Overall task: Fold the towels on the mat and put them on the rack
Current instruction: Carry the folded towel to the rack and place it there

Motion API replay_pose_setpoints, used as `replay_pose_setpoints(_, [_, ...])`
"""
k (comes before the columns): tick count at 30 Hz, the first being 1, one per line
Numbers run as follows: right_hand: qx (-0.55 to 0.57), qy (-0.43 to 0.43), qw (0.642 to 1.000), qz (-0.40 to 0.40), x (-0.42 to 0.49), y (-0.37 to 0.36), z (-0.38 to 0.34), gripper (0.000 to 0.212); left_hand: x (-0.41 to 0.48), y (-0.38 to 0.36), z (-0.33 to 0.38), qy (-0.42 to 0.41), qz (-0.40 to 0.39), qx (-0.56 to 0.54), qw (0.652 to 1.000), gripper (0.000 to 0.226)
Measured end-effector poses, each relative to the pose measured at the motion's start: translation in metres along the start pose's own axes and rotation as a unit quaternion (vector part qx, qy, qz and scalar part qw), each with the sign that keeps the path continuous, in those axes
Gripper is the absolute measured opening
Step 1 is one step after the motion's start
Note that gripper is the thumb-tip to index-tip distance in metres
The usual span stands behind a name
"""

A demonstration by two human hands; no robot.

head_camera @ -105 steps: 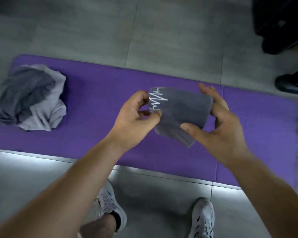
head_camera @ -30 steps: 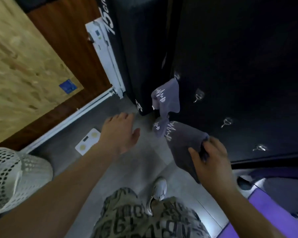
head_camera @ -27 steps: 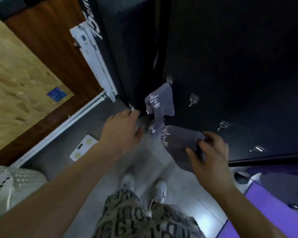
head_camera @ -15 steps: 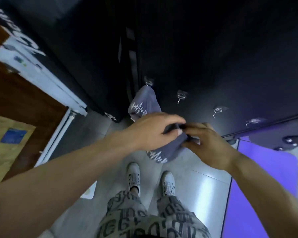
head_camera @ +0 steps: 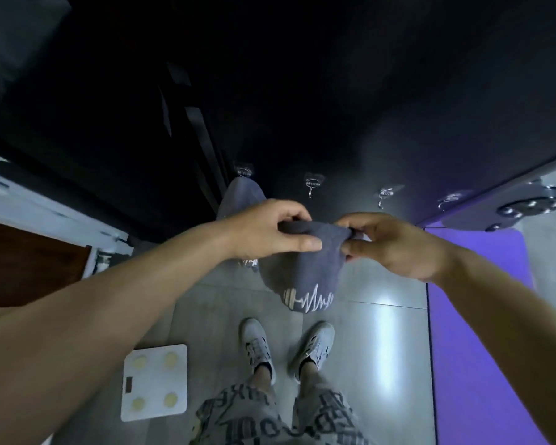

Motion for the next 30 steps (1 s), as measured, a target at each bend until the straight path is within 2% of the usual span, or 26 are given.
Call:
replay_pose_setpoints(4, [0.020,-0.016,1.000,0.017,0.014,0.011,0.008,0.030,0.013,-0.011,-0.016,0.037,-0.050,-0.011,0.998,0.028])
replay_pose_setpoints(7, [-0.021,0.002,0.999,0.043,0.026,0.019,0.012,0.033,0.020,-0.011,-0.024,0.050,-0.052,-0.032,0.997,0.039])
replay_pose_setpoints(8, [-0.024,0.008,0.999,0.047,0.029,0.021,0.013,0.032,0.021,-0.008,-0.026,0.052,-0.036,-0.045,0.997,0.040])
replay_pose_setpoints(10, [-0.013,0.023,0.997,0.072,0.034,0.031,0.017,0.027,0.024,0.000,-0.032,0.065,0.004,-0.074,0.995,0.028])
replay_pose_setpoints(15, [0.091,0.071,0.979,0.169,0.039,0.053,0.029,0.023,0.026,0.007,-0.057,0.124,0.058,-0.194,0.971,0.006])
replay_pose_setpoints(18, [0.112,0.080,0.969,0.206,0.042,0.055,0.039,0.022,0.030,0.013,-0.068,0.135,0.135,-0.217,0.957,0.008])
replay_pose_setpoints(21, [0.142,0.084,0.957,0.239,0.043,0.056,0.047,0.026,0.031,0.018,-0.079,0.145,0.228,-0.286,0.919,0.024])
replay_pose_setpoints(23, [0.144,0.094,0.953,0.249,0.046,0.057,0.049,0.033,0.031,0.016,-0.083,0.142,0.261,-0.312,0.902,0.025])
replay_pose_setpoints(28, [0.130,0.110,0.933,0.317,0.050,0.064,0.047,0.036,0.039,0.019,-0.080,0.123,0.352,-0.317,0.872,0.019])
replay_pose_setpoints(30, [0.140,0.102,0.924,0.341,0.053,0.063,0.053,0.029,0.044,0.017,-0.083,0.135,0.389,-0.303,0.860,0.023])
Point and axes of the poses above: each hand's wrist, its own x-axis towards the middle knuckle, its own y-axis out of the back of the hand, z = x × y, the point moved 10 cm from there along x, towards the middle knuckle, and after that the axes turned 9 degrees about x, right-handed, at the moved point
